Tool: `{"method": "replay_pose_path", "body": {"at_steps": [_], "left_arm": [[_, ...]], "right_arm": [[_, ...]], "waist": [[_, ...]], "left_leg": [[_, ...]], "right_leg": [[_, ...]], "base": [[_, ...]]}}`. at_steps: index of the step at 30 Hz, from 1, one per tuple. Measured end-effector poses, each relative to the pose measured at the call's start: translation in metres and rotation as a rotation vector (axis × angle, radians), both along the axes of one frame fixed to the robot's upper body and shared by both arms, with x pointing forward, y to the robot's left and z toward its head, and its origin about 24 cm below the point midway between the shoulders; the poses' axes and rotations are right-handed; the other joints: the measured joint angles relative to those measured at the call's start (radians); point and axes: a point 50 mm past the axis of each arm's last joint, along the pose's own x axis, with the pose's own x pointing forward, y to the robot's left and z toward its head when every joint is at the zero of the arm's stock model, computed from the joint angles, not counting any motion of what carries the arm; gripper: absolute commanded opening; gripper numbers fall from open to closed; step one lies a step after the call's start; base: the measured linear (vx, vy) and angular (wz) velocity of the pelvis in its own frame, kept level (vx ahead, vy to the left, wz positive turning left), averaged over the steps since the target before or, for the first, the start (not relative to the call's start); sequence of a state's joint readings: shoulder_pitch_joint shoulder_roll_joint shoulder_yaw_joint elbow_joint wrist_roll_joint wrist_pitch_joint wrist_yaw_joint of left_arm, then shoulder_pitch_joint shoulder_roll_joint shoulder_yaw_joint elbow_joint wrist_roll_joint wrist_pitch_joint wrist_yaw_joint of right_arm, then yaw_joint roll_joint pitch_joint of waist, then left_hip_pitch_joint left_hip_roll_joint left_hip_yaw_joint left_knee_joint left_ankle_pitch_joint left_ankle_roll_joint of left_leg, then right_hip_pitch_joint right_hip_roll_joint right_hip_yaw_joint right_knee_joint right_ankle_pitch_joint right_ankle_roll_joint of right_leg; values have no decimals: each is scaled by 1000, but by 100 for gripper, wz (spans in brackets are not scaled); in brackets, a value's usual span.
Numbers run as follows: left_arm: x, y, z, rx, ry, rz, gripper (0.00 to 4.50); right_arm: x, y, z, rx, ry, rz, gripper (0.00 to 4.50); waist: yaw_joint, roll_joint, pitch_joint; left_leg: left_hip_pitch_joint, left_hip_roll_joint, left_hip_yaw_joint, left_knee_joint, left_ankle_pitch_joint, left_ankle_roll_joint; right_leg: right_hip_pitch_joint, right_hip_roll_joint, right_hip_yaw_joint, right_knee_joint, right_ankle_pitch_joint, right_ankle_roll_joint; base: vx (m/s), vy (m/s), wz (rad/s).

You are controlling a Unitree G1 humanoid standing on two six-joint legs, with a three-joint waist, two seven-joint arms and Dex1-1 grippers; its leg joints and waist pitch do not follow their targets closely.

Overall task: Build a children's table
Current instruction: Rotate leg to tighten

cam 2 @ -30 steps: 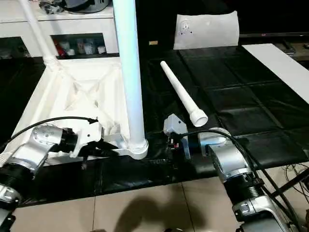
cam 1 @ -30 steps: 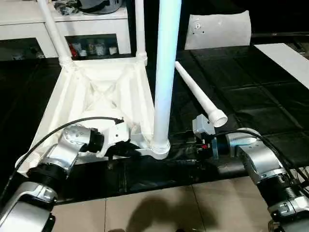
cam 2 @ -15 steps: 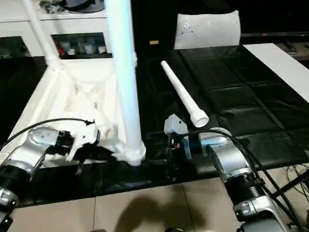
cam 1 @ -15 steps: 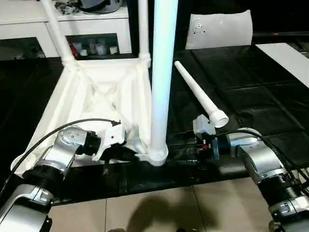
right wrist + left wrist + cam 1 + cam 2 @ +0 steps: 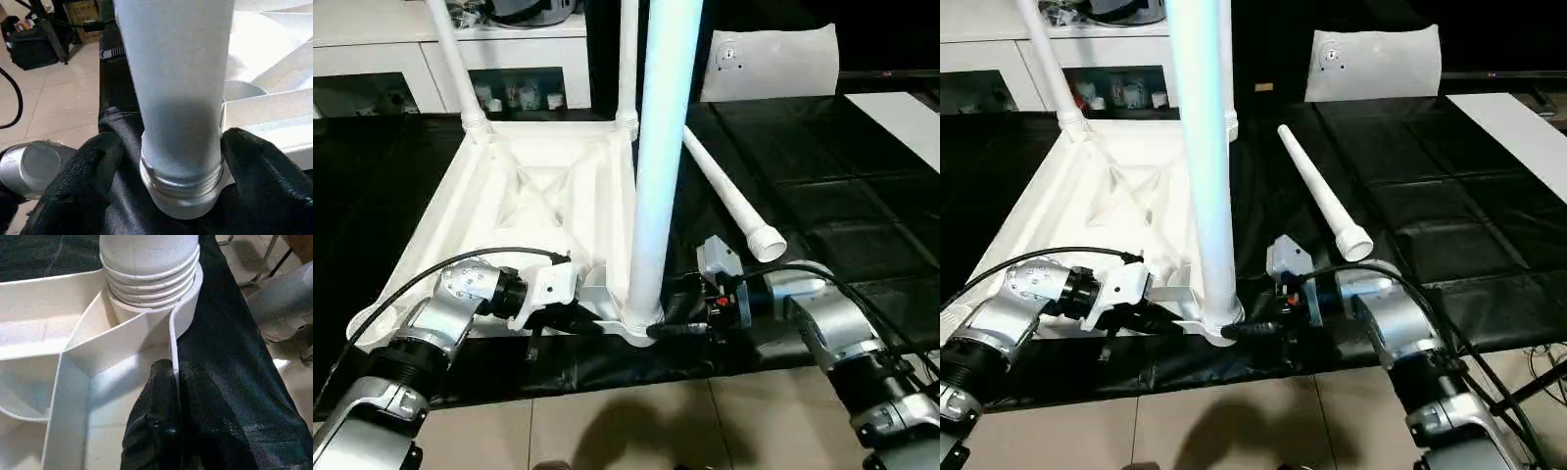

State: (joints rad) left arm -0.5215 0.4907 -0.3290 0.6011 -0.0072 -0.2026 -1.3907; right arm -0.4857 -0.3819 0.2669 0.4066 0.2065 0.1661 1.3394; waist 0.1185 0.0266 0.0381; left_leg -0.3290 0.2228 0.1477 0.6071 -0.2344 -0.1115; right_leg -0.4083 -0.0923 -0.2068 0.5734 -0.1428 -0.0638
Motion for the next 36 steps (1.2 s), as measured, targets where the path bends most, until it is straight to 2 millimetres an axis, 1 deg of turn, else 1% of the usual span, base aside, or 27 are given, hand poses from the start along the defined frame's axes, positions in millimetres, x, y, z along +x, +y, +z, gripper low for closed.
{"method": "replay_pose_path", "body": {"at_steps": [2, 6, 8, 10, 14, 18, 23, 27, 29, 30, 31, 32, 33, 34, 35, 36], "left_arm": [[0, -1, 0, 0, -1, -2, 0], [0, -1, 0, 1, -2, -3, 0], [0, 0, 0, 4, -4, -3, 0], [0, 0, 0, 7, -7, -4, 0], [0, 0, 0, 8, -7, -3, 0], [0, 0, -1, 7, 8, 8, 0], [-1, -2, -1, -4, 38, 33, 0], [-3, -4, -3, -22, 66, 83, 0], [-3, -5, -5, -26, 90, 139, 0], [-2, -7, -7, -35, 100, 185, 0], [-1, -8, -8, -41, 108, 239, 0], [0, -9, -8, -44, 111, 263, 0], [1, -12, -9, -51, 113, 289, 0], [1, -16, -10, -58, 119, 329, 0], [1, -19, -11, -62, 124, 376, 0], [3, -22, -12, -68, 127, 417, 0]], "right_arm": [[1, 2, 1, 12, 4, 0, 310], [4, 5, 4, 20, -3, 8, 294], [5, 5, 2, 15, 3, 4, 262], [5, 5, 1, 18, -1, 2, 256], [5, 6, 1, 15, -7, -1, 218], [5, 6, 1, 18, -5, -8, 201], [-1, 6, -3, 36, 11, -28, 196], [-9, 7, -9, 81, 25, -89, 196], [-11, 8, -14, 101, 27, -156, 196], [-11, 9, -16, 110, 22, -209, 196], [-10, 11, -19, 122, 18, -280, 196], [-8, 13, -19, 120, 10, -314, 196], [-6, 13, -19, 118, 3, -350, 196], [-4, 14, -20, 113, -1, -401, 195], [-3, 17, -22, 115, 3, -452, 195], [-1, 18, -23, 121, 4, -511, 195]], "waist": [[0, 0, 0], [1, 0, 0], [2, 0, 0], [2, 0, 0], [3, 0, 0], [4, 1, -1], [5, 3, -2], [4, 11, -7], [-3, 16, -9], [-10, 17, -9], [-24, 18, -9], [-34, 19, -8], [-51, 24, -7], [-75, 33, -7], [-92, 39, -6], [-106, 45, -3]], "left_leg": [[0, 0, 0, 0, 0, 0], [0, 0, 0, 0, 0, 0], [0, 0, 0, 0, 0, 0], [0, 0, 0, 0, 0, 0], [1, 0, 0, 0, 0, 0], [1, 0, 0, 0, 0, 0], [2, 0, 0, 0, 0, 0], [3, 0, 1, 0, -1, 0], [9, -1, 1, 0, -3, -3], [13, -2, 1, 0, -4, -6], [15, -3, 2, 2, -3, -6], [15, -2, 1, 4, -3, -6], [14, 0, -2, 5, -3, -6], [14, 7, -6, 5, -3, -6], [15, 16, -7, 3, -4, -6], [15, 21, -12, 4, -4, -6]], "right_leg": [[0, 0, 0, 0, 0, 0], [0, 0, 0, 0, 0, 0], [0, 0, 0, 0, 0, 0], [0, 0, 0, 0, 0, 0], [0, 0, 0, 1, 0, 0], [1, 0, 1, 1, 0, 0], [1, 0, 1, 1, -1, 0], [2, -1, 1, 1, -1, 1], [7, -1, 1, 1, -1, 1], [10, -1, 1, 1, -1, 1], [12, 0, -2, 0, -1, 1], [12, 1, -4, -2, -1, 1], [16, 2, -11, -11, 0, 2], [27, 2, -28, -29, 3, 6], [36, 4, -37, -42, 3, 7], [43, 5, -45, -48, 3, 7]], "base": [[0, 0, 0], [0, 0, 0], [0, 0, 0], [0, 0, 0], [0, 0, 0], [0, 0, 0], [0, 0, 0], [0, 0, 0], [0, 0, 0], [0, 0, 0], [0, 0, 0], [0, 0, 0], [0, 0, 0], [0, 0, 0], [0, 0, 0], [0, 0, 0]]}}
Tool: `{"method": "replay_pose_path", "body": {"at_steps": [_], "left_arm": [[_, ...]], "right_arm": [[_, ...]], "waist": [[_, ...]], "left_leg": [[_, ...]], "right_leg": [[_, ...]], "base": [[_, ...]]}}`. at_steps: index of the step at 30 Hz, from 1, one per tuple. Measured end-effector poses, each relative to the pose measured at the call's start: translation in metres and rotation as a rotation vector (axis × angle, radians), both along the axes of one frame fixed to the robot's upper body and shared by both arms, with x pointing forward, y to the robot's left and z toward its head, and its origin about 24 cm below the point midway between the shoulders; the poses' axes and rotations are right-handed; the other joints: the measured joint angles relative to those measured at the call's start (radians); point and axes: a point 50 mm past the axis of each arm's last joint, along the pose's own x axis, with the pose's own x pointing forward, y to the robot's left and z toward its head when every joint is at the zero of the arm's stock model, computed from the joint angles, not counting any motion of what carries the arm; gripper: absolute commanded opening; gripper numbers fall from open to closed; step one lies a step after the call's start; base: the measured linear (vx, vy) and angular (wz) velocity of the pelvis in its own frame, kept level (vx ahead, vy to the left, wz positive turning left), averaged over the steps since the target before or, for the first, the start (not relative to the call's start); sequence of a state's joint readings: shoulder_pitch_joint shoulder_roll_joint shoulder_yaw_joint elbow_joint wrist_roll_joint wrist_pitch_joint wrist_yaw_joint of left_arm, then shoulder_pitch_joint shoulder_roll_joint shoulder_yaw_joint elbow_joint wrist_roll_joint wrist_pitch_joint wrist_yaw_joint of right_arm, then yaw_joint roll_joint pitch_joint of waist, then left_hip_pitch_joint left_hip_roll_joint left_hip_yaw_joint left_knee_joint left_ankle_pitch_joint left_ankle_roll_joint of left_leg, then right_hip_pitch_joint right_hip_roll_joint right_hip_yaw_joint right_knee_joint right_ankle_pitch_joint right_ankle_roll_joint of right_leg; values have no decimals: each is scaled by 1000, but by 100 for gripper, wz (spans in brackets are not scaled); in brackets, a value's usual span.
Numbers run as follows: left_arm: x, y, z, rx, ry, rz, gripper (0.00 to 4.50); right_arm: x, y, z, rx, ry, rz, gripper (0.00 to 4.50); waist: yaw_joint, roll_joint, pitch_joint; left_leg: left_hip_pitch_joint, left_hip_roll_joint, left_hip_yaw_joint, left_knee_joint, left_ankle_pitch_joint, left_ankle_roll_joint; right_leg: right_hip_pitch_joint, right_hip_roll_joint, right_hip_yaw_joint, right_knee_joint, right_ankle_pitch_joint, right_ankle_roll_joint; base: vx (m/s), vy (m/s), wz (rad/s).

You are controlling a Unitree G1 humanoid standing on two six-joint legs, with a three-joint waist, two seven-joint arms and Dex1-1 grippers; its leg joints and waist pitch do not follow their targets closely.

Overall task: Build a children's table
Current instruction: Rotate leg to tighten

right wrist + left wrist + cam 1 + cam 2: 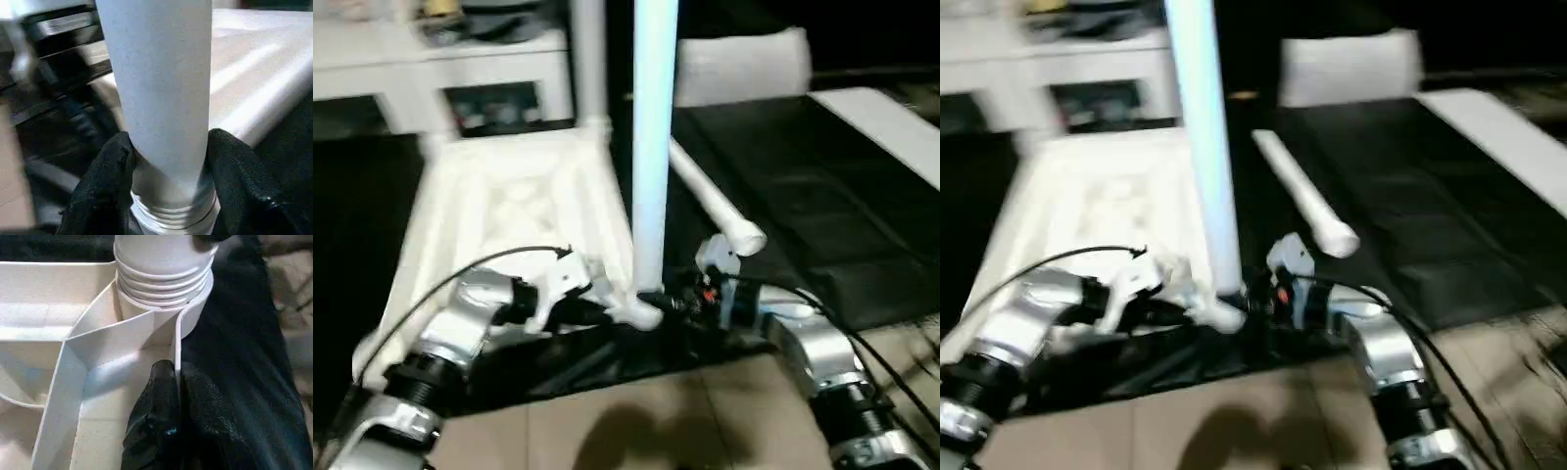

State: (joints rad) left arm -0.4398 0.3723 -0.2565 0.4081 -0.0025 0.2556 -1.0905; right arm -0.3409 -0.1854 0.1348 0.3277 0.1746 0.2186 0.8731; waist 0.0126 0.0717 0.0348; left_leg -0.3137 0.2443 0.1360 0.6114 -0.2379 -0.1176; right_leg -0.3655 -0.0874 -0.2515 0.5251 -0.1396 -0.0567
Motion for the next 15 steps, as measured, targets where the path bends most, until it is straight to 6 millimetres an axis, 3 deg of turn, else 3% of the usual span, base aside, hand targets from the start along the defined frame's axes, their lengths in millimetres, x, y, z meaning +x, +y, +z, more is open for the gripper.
{"method": "replay_pose_path", "body": {"at_steps": [1, 2, 3, 4, 5, 6, 7, 8, 9, 10, 11, 12, 13, 14, 15], "left_arm": [[2, -5, 0, -5, 3, 56, 0], [4, -10, -1, -5, 2, 92, 0], [5, -13, -2, -5, 3, 131, 0], [7, -19, -3, -11, -6, 189, 0], [10, -20, -2, -16, -19, 230, 0], [14, -22, 1, -18, -31, 255, 0], [18, -26, 5, -24, -46, 287, 0], [22, -31, 7, -27, -62, 312, 0], [24, -33, 7, -28, -71, 331, 0], [24, -36, 6, -26, -76, 351, 0], [25, -36, 6, -24, -81, 359, 0], [26, -34, 8, -19, -98, 361, 0], [28, -32, 11, -5, -126, 351, 0], [28, -31, 11, 2, -140, 338, 0], [28, -28, 12, 7, -154, 327, 0]], "right_arm": [[2, 3, -1, 7, 5, -68, 195], [4, 5, -2, 7, 8, -120, 195], [6, 7, -3, 5, 16, -167, 195], [11, 10, -2, 7, 25, -234, 195], [17, 16, 0, 10, 26, -277, 195], [21, 22, 4, 12, 24, -313, 195], [27, 28, 6, 30, 34, -371, 195], [32, 31, 8, 41, 47, -429, 195], [35, 33, 8, 43, 62, -468, 195], [36, 35, 7, 46, 83, -503, 195], [38, 36, 7, 45, 88, -518, 195], [40, 39, 10, 51, 81, -523, 230], [42, 42, 12, 55, 75, -529, 230], [41, 43, 13, 62, 67, -532, 230], [41, 46, 13, 72, 67, -531, 251]], "waist": [[-11, 1, 3], [-14, -8, 5], [-20, -21, 8], [-31, -23, 12], [-39, -14, 13], [-50, 4, 10], [-61, 15, 9], [-64, 8, 12], [-66, -15, 13], [-71, -30, 14], [-69, -29, 15], [-74, -27, 16], [-80, -13, 14], [-83, -11, 14], [-86, -11, 14]], "left_leg": [[3, 1, -2, 0, 0, 0], [13, -9, 4, 2, -1, -1], [29, -27, 8, 6, -3, -2], [33, -35, 10, 19, -16, 5], [22, -34, 3, 23, -27, 19], [-1, -27, -15, 25, -30, 24], [-19, -10, -41, 25, -29, 22], [-20, -6, -42, 26, -18, 3], [-9, -18, -32, 31, -16, -9], [6, -41, -25, 37, -19, -9], [12, -40, -18, 41, -24, -3], [2, -39, -19, 42, -33, 12], [-22, -32, -41, 41, -35, 17], [-29, -22, -49, 36, -34, 15], [-33, -15, -52, 32, -30, 9]], "right_leg": [[-3, 0, 18, 25, -6, 8], [-9, 0, 44, 50, -11, 10], [-16, -1, 61, 59, -10, 2], [-20, -5, 49, 60, -11, 0], [-18, -7, 28, 50, -11, 0], [-17, -9, -3, 30, -10, 1], [-14, -5, -23, 20, -10, 8], [-24, -2, -7, 47, -22, 25], [-36, -1, 29, 72, -22, 19], [-39, -1, 46, 85, -11, -11], [-44, -4, 42, 83, -12, -12], [-41, -6, 28, 75, -12, -12], [-37, -4, -3, 46, -8, -6], [-32, -2, -15, 27, -6, -2], [-32, 1, -12, 23, -5, -1]], "base": [[0, 0, 0], [0, 0, 0], [0, 0, 0], [59, 12, -8], [59, 12, -8], [43, 30, -38], [55, 45, -18], [55, 45, -18], [0, 0, 0], [0, 0, 0], [0, 0, 0], [19, 17, -19], [63, 47, -19], [63, 47, -19], [0, 0, 0]]}}
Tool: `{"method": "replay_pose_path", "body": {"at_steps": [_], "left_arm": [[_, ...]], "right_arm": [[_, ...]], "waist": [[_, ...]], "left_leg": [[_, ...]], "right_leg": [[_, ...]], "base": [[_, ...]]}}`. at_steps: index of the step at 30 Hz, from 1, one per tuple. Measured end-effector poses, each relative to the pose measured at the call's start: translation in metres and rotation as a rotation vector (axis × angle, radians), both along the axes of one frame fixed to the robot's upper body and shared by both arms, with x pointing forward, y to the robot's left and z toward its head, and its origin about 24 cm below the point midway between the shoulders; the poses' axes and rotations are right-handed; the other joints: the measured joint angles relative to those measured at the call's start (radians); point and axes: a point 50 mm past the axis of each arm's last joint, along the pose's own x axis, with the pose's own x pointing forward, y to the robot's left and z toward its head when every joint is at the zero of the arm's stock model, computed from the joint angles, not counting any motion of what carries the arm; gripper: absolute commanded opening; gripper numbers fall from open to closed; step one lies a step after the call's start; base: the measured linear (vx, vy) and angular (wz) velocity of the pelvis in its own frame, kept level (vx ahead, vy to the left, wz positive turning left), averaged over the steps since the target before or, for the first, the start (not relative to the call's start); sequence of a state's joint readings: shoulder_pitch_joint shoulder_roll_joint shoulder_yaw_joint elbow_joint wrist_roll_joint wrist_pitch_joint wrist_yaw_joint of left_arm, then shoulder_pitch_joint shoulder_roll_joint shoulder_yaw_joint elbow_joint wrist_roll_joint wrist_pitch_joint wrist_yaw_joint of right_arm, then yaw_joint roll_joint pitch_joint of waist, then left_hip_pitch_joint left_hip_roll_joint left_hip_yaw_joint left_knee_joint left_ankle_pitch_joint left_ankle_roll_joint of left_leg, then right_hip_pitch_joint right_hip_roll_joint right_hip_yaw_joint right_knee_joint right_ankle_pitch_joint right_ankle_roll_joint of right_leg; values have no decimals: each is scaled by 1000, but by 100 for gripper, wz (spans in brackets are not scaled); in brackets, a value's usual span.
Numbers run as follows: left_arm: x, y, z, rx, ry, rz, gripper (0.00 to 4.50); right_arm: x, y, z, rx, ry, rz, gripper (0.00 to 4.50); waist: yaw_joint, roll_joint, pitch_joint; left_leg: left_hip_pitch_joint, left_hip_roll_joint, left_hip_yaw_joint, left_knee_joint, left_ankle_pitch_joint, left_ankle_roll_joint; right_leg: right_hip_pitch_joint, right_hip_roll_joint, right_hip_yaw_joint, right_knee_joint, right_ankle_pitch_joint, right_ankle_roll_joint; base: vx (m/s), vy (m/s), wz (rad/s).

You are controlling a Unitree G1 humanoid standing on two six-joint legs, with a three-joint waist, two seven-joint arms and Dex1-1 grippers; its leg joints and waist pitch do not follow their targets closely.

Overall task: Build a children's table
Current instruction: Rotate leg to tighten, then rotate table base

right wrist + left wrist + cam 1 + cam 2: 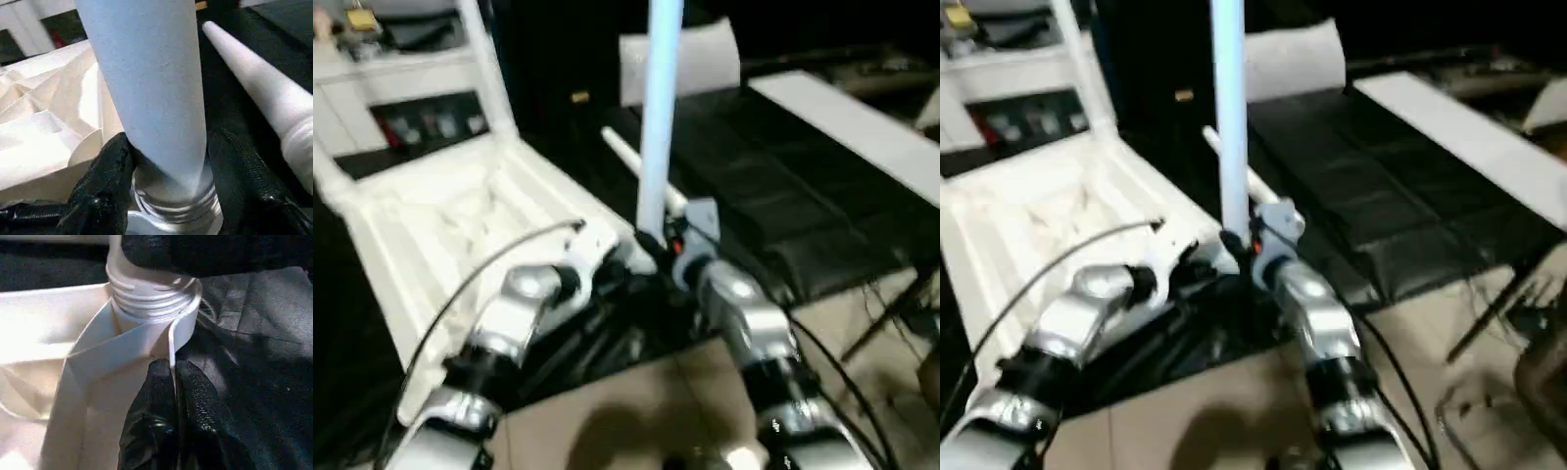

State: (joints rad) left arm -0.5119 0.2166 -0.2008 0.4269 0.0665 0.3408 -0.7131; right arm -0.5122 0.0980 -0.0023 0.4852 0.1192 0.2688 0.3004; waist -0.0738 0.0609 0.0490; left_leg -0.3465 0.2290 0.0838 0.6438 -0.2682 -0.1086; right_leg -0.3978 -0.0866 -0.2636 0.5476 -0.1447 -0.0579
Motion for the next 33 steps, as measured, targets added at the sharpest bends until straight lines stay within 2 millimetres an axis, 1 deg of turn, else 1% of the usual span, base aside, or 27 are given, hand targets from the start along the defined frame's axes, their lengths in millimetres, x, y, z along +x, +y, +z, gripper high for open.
{"method": "replay_pose_path", "body": {"at_steps": [1, 2, 3, 4, 7, 9, 10, 12, 14, 15, 16, 17, 18, 20, 22, 24, 26, 28, 29, 30, 33], "left_arm": [[0, 2, 0, 11, -11, -10, 0], [0, 3, -1, 14, -15, -19, 0], [-1, 5, -1, 19, -22, -38, 0], [-1, 7, 0, 24, -29, -59, 0], [-1, 13, 1, 29, -46, -92, 0], [-2, 13, 2, 25, -52, -111, 0], [-2, 13, 3, 24, -60, -124, 0], [0, 12, 4, 28, -73, -146, 0], [3, 13, 5, 33, -81, -137, 0], [4, 15, 5, 34, -81, -127, 0], [7, 16, 5, 33, -79, -115, 43], [8, 16, 5, 33, -80, -102, 54], [9, 18, 5, 25, -84, -83, 54], [13, 20, 10, -34, -103, -32, 68], [19, 22, 21, -84, -130, -2, 96], [20, 23, 27, -126, -148, 9, 115], [20, 24, 31, -186, -149, 13, 115], [20, 27, 39, -239, -162, 26, 115], [21, 30, 43, -238, -174, 43, 115], [22, 35, 46, -229, -187, 66, 115], [23, 66, 58, -118, -245, 188, 115]], "right_arm": [[-1, 0, -1, 12, -1, -4, 272], [-2, 0, -2, 21, 4, -8, 278], [-3, 0, -4, 26, 7, -10, 278], [-5, -1, -6, 27, 6, -10, 287], [-7, -5, -9, 14, -4, -17, 317], [-12, -8, -15, 7, 10, -18, 336], [-14, -11, -15, 3, -4, -17, 348], [-19, -19, -14, -1, -26, -14, 362], [-22, -27, -11, 0, -47, -16, 381], [-23, -31, -10, -4, -57, -22, 381], [-24, -37, -7, -15, -76, -32, 406], [-26, -41, -5, -17, -88, -34, 406], [-28, -44, -4, -15, -96, -31, 411], [-32, -50, -1, -6, -114, -38, 441], [-35, -48, 3, 10, -132, -22, 448], [-37, -47, 9, 20, -150, -11, 450], [-40, -47, 9, 19, -144, 12, 450], [-42, -45, 3, -9, -104, 44, 450], [-43, -44, 0, -20, -86, 53, 450], [-43, -44, -3, -33, -73, 63, 450], [-45, -39, -11, -73, -25, 110, 450]], "waist": [[-4, -1, 0], [-4, -5, 0], [-3, -5, 1], [-1, -5, 1], [2, -5, 1], [8, -5, 1], [16, -5, 1], [32, -5, 1], [39, -5, 1], [43, -5, 1], [46, -5, 1], [47, -5, 1], [47, -5, 1], [49, -5, 1], [51, -5, 1], [53, -5, 1], [54, -6, 1], [55, -10, 1], [55, -10, 1], [54, -10, 1], [51, -10, 1]], "left_leg": [[1, -4, 4, 1, 9, -11], [6, -12, 10, 1, 11, -12], [8, -22, 16, -1, 10, -12], [8, -23, 19, -4, 10, -11], [3, -22, 17, -10, 11, -10], [-2, -23, 17, -10, 10, -6], [-3, -24, 17, -10, 12, 0], [-4, -24, 18, -12, 11, 3], [-3, -24, 20, -12, 10, 4], [-3, -23, 21, -12, 10, 4], [-3, -23, 24, -12, 10, 4], [-2, -23, 25, -12, 10, 4], [-1, -22, 27, -12, 10, 4], [-1, -22, 29, -12, 11, 3], [0, -22, 29, -12, 12, 2], [2, -22, 30, -12, 12, 2], [2, -22, 30, -12, 12, 2], [1, -22, 30, -12, 12, 2], [1, -22, 30, -12, 12, 2], [1, -22, 30, -13, 12, 3], [1, -21, 31, -15, 12, 2]], "right_leg": [[-2, -1, 10, 5, 7, -2], [-2, -6, 19, 10, 18, -7], [-2, -7, 25, 10, 19, -7], [-2, -8, 26, 6, 19, -7], [-2, -7, 26, -5, 21, -3], [-4, -8, 31, -5, 24, -2], [-5, -8, 35, -5, 27, -2], [-6, -8, 35, -4, 25, -1], [-9, -7, 37, -2, 23, 0], [-10, -7, 38, -1, 23, 0], [-11, -7, 40, -1, 24, -1], [-12, -7, 41, 0, 24, -1], [-12, -6, 43, 0, 24, -1], [-13, -6, 43, 0, 25, -2], [-13, -6, 44, 0, 26, -3], [-11, -6, 44, 0, 26, -2], [-10, -6, 44, -2, 27, -2], [-10, -6, 44, -2, 27, -2], [-10, -6, 44, -2, 27, -2], [-10, -6, 44, -2, 27, -2], [-12, -5, 44, -2, 27, -2]], "base": [[0, 0, 0], [0, 0, 0], [24, 74, 10], [24, 53, 2], [8, 18, 1], [0, 0, 0], [0, 0, 0], [0, 0, 0], [0, 0, 0], [0, 0, 0], [0, 0, 0], [0, 0, 0], [0, 0, 0], [0, 0, 0], [0, 0, 0], [0, 0, 0], [0, 0, 0], [0, 0, 0], [0, 0, 0], [0, 0, 0], [0, 0, 0]]}}
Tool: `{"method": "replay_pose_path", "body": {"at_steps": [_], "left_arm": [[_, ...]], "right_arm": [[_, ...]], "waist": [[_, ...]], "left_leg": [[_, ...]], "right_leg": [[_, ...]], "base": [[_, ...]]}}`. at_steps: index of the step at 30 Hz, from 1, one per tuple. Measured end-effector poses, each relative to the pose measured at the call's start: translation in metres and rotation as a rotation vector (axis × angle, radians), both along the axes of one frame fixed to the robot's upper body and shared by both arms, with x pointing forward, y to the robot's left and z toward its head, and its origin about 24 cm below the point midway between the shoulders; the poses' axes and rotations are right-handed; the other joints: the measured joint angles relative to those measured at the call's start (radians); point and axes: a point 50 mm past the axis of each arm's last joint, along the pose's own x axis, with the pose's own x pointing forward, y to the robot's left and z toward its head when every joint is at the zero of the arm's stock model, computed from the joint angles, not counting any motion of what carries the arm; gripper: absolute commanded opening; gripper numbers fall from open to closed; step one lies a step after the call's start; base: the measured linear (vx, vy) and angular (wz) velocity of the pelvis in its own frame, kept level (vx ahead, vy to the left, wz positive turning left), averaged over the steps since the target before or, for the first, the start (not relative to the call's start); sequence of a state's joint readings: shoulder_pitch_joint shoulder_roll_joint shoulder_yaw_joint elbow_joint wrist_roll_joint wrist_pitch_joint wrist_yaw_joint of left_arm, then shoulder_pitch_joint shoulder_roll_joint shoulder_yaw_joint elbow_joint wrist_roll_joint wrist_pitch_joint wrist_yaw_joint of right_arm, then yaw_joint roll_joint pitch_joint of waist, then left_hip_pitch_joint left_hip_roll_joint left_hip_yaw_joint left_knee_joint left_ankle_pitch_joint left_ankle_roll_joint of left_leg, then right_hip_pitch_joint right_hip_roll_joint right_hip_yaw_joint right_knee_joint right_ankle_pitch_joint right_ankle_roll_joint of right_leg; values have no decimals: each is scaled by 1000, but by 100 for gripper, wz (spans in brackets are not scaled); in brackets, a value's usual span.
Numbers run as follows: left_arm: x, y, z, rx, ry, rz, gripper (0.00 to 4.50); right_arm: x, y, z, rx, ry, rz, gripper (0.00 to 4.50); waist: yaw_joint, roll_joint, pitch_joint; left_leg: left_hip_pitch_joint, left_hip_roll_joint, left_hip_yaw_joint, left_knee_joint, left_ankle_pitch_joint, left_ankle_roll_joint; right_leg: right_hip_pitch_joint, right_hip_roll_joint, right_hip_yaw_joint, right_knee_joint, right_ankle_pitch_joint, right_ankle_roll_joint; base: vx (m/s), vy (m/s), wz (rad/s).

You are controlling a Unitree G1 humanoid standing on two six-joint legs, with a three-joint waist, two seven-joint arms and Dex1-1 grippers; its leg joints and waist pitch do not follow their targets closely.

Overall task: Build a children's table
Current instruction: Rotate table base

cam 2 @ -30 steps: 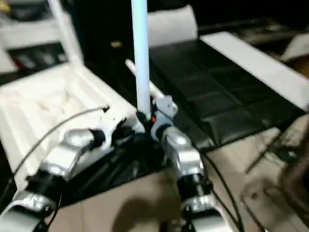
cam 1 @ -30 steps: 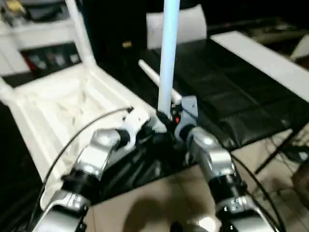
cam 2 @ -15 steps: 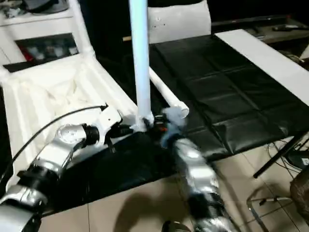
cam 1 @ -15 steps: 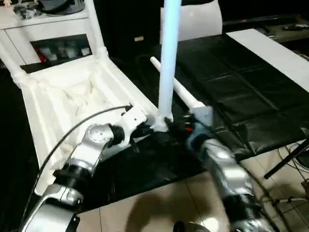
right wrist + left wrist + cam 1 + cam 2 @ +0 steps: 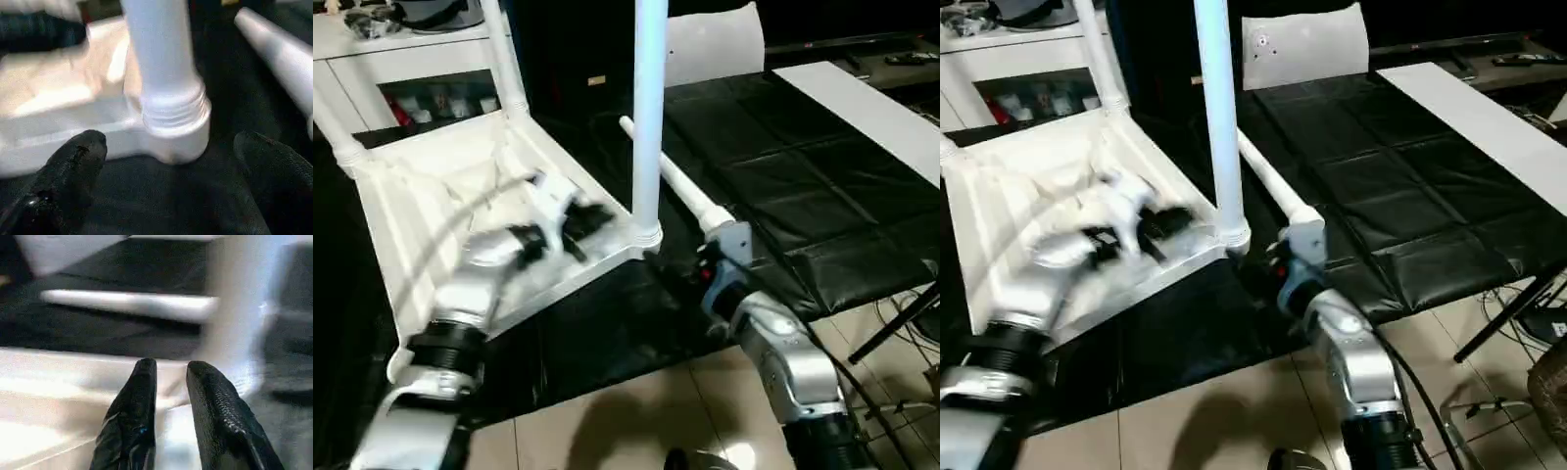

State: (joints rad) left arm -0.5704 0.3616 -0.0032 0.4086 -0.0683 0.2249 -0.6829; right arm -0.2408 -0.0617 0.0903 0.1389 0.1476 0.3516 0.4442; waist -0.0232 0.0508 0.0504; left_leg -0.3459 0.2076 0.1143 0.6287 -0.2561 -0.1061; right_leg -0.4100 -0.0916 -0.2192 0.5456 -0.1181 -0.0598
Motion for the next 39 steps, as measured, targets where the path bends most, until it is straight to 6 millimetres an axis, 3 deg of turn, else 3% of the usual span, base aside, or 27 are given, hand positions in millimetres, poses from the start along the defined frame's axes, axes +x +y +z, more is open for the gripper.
{"method": "replay_pose_path", "body": {"at_steps": [1, 4, 8, 10, 14, 20, 27, 31, 36, 39], "left_arm": [[-2, 16, 4, 52, -15, 72, 80], [-10, 64, 14, 187, -36, 280, 80], [-30, 102, 18, 367, -12, 430, 40], [-42, 119, 13, 440, 44, 494, 37], [-55, 133, 0, 521, 123, 539, 4], [-62, 136, -13, 551, 205, 551, 4], [-67, 135, -24, 568, 299, 510, 4], [-91, 123, -39, 559, 490, 298, 4], [-109, 95, -33, 432, 553, 22, 4], [-118, 79, -34, 354, 598, -110, 4]], "right_arm": [[0, 3, -1, -7, 15, 20, 450], [1, 10, -3, -20, 46, 66, 450], [3, 21, -6, -46, 72, 107, 450], [4, 25, -9, -59, 93, 118, 450], [6, 29, -16, -90, 125, 134, 450], [14, 39, -18, -122, 146, 163, 450], [21, 50, -22, -122, 166, 172, 450], [32, 62, -22, -112, 174, 162, 450], [38, 57, -27, -110, 178, 112, 450], [40, 53, -28, -113, 177, 90, 450]], "waist": [[0, 0, 0], [3, -3, -1], [13, -7, -2], [17, -13, -2], [32, -23, -6], [28, -28, -7], [24, -28, -7], [13, -28, -7], [19, -26, -7], [4, -25, -6]], "left_leg": [[0, 0, 0, -1, 0, 0], [-2, 0, 1, -3, 2, -2], [-1, 0, 3, -3, 1, -2], [0, -1, 4, -3, 2, -2], [3, -1, 4, -3, 2, -3], [14, -1, 6, -3, -1, -9], [14, -1, 4, -3, -1, -10], [15, -1, 3, -3, -1, -10], [19, -1, 4, -3, -1, -10], [22, -1, 4, -3, -1, -10]], "right_leg": [[-1, 0, 0, 0, 0, 0], [-5, 1, 2, 2, -1, 0], [-5, 0, 4, 2, -1, 0], [-5, 0, 6, 3, -1, 0], [-4, 0, 9, 4, -1, 0], [2, 1, 12, 9, -1, -1], [2, 1, 13, 10, -1, -1], [1, 0, 13, 14, -3, -5], [3, 0, 14, 15, -4, -5], [5, 0, 15, 15, -3, -6]], "base": [[0, 0, 0], [0, 0, 0], [0, 0, 0], [0, 0, 0], [0, 0, 0], [0, 0, 0], [0, 0, 0], [0, 0, 0], [0, 0, 0], [0, 0, 0]]}}
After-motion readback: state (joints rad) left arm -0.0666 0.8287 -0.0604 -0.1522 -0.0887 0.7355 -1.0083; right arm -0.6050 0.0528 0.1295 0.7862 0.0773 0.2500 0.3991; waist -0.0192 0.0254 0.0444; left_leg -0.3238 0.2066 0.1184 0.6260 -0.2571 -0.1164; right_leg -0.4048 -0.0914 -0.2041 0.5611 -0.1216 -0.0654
